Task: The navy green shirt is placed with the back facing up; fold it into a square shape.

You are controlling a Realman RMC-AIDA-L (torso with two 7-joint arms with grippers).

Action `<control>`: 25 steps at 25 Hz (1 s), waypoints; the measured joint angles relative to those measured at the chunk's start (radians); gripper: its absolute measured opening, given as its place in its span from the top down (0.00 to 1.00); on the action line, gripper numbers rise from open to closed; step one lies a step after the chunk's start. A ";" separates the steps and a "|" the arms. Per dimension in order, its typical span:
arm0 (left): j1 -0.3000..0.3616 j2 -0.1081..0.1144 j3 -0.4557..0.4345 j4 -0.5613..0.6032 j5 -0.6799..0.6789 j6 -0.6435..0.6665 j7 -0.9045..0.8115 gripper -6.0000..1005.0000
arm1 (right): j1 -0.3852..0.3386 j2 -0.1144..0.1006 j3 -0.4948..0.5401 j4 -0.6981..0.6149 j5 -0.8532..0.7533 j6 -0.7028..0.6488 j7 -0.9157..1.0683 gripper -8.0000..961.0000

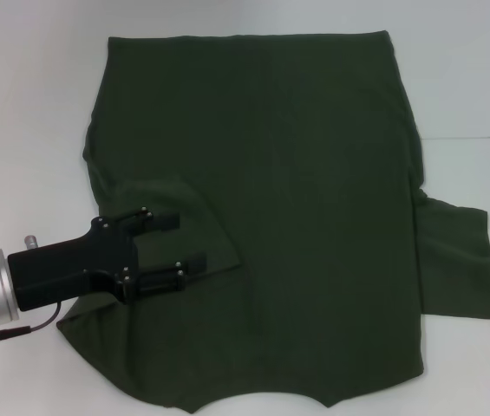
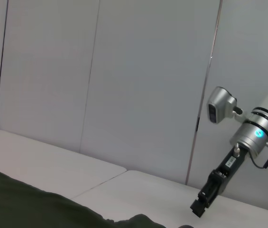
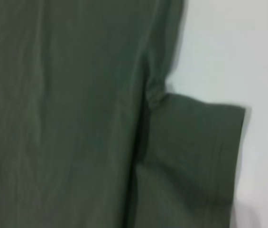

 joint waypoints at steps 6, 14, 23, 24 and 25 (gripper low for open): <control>0.000 -0.001 0.000 0.000 0.000 0.000 0.001 0.19 | 0.003 -0.001 -0.028 0.050 -0.012 0.057 -0.013 0.32; 0.000 -0.003 0.000 -0.001 0.000 0.000 0.000 0.19 | 0.008 0.009 -0.031 0.072 -0.009 0.104 -0.042 0.32; -0.001 -0.002 0.000 -0.002 -0.002 0.001 -0.001 0.19 | 0.008 0.025 -0.025 0.075 -0.006 0.144 -0.068 0.32; -0.001 -0.002 0.000 -0.002 -0.002 0.001 -0.001 0.19 | 0.009 0.027 -0.025 0.075 -0.006 0.149 -0.069 0.32; -0.001 -0.002 0.000 -0.002 -0.003 0.001 -0.001 0.19 | 0.011 0.029 -0.025 0.078 -0.004 0.153 -0.071 0.32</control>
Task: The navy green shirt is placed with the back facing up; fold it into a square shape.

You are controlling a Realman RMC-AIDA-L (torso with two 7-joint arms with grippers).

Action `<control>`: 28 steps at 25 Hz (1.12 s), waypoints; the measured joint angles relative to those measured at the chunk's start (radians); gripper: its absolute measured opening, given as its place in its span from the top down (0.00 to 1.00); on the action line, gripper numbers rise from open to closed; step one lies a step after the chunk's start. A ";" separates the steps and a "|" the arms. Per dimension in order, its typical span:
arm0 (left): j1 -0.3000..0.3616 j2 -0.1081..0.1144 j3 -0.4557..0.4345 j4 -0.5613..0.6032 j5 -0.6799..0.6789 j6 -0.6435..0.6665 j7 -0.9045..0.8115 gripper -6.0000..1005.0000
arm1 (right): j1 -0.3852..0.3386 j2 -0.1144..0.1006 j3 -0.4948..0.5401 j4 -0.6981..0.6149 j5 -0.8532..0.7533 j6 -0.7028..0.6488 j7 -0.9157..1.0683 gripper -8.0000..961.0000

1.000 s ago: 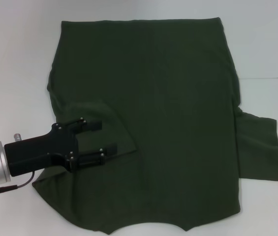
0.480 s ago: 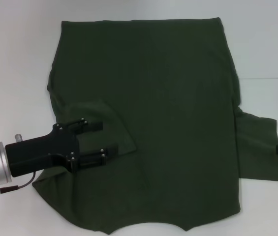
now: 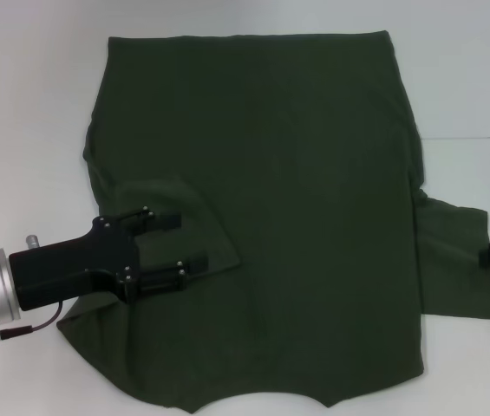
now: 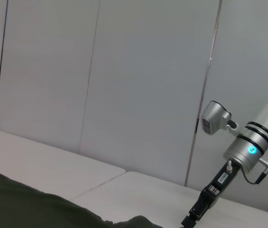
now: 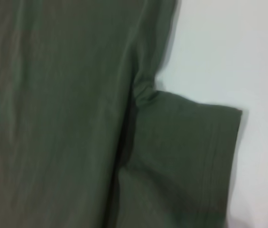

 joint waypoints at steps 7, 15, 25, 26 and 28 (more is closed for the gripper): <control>0.000 0.000 0.000 0.000 0.000 0.000 0.000 0.19 | 0.008 0.010 0.003 0.022 0.009 0.030 -0.015 0.32; -0.001 0.001 0.000 0.000 -0.004 0.008 0.000 0.19 | 0.010 0.025 0.003 0.030 0.009 0.046 -0.022 0.32; 0.000 0.002 0.000 0.000 -0.005 0.010 0.000 0.19 | 0.005 0.024 0.003 0.034 0.075 0.027 -0.025 0.32; 0.000 0.002 0.000 0.000 -0.005 0.010 0.000 0.19 | 0.004 0.023 0.004 0.034 0.080 0.027 -0.025 0.32; 0.000 0.002 0.000 0.000 -0.005 0.010 0.001 0.19 | 0.002 0.022 0.005 0.034 0.086 0.027 -0.026 0.32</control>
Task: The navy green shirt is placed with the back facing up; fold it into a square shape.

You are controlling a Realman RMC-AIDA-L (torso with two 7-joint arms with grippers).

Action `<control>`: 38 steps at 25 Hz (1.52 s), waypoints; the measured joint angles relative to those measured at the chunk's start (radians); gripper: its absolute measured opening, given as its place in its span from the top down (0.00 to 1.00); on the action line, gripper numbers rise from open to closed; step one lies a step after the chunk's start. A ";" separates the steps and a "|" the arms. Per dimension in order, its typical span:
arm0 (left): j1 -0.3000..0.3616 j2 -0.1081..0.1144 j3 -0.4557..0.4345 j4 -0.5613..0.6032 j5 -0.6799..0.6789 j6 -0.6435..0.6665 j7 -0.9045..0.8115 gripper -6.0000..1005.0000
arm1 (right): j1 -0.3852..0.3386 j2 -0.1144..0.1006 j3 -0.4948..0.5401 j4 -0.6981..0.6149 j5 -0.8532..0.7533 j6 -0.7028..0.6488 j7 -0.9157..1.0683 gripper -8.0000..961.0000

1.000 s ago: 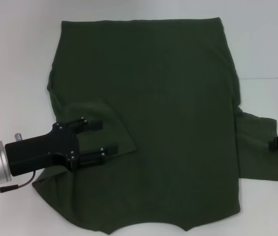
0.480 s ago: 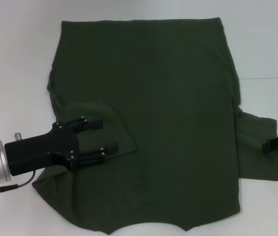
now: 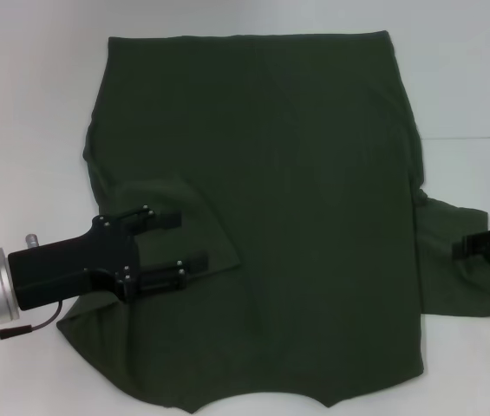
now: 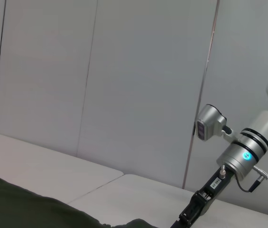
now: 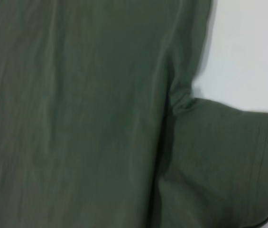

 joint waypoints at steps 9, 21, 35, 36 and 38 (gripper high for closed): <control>-0.004 0.000 0.000 0.000 0.000 -0.006 -0.001 0.19 | -0.004 0.003 0.000 0.024 0.003 0.027 -0.017 0.39; -0.006 0.001 -0.004 0.001 0.000 -0.003 -0.007 0.19 | -0.005 0.002 0.000 0.037 0.018 0.032 -0.052 0.85; -0.014 0.007 -0.008 0.005 -0.002 0.010 -0.040 0.19 | -0.017 -0.007 0.003 0.027 0.056 0.017 -0.128 0.97; -0.012 0.008 -0.011 0.006 -0.002 0.018 -0.043 0.19 | -0.022 -0.008 0.006 0.025 0.065 0.016 -0.138 0.97; -0.008 0.008 -0.023 0.007 -0.002 0.034 -0.046 0.19 | -0.029 -0.009 0.014 0.015 0.080 0.011 -0.152 0.97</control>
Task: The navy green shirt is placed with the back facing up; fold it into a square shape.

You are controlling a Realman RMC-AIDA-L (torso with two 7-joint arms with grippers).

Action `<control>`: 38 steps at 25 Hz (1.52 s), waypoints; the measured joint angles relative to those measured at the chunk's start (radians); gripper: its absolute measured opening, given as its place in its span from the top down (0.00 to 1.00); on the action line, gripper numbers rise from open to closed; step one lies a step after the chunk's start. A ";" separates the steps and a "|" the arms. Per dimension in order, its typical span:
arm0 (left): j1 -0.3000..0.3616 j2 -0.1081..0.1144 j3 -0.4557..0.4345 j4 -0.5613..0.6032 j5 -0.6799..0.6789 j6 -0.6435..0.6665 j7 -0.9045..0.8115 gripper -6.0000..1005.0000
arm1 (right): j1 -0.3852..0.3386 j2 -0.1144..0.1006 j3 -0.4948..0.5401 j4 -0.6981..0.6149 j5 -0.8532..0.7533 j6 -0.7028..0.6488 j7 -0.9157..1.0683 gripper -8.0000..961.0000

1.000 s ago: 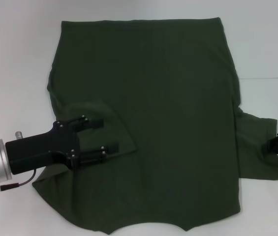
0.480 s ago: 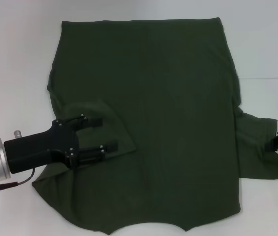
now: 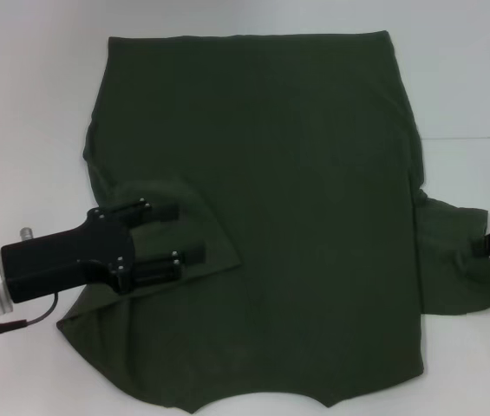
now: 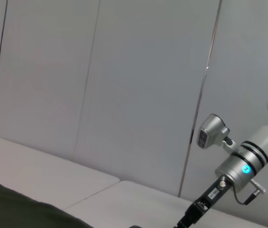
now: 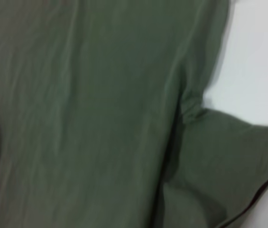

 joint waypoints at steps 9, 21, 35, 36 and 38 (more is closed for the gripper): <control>0.003 0.001 -0.014 -0.003 -0.001 0.006 -0.016 0.19 | -0.005 -0.014 0.015 -0.039 0.047 -0.034 -0.057 0.97; 0.001 0.003 -0.014 0.000 -0.001 0.003 -0.042 0.19 | 0.073 -0.011 -0.018 -0.053 0.110 -0.054 -0.177 0.97; 0.008 0.003 -0.019 0.002 -0.025 0.011 -0.056 0.19 | 0.162 0.003 -0.169 -0.110 0.109 -0.053 -0.239 0.97; 0.009 0.003 -0.022 0.002 -0.025 0.013 -0.058 0.19 | 0.167 0.003 -0.185 -0.115 0.108 -0.052 -0.240 0.97; 0.009 0.003 -0.026 0.002 -0.025 0.017 -0.063 0.19 | 0.175 0.003 -0.213 -0.130 0.108 -0.050 -0.240 0.97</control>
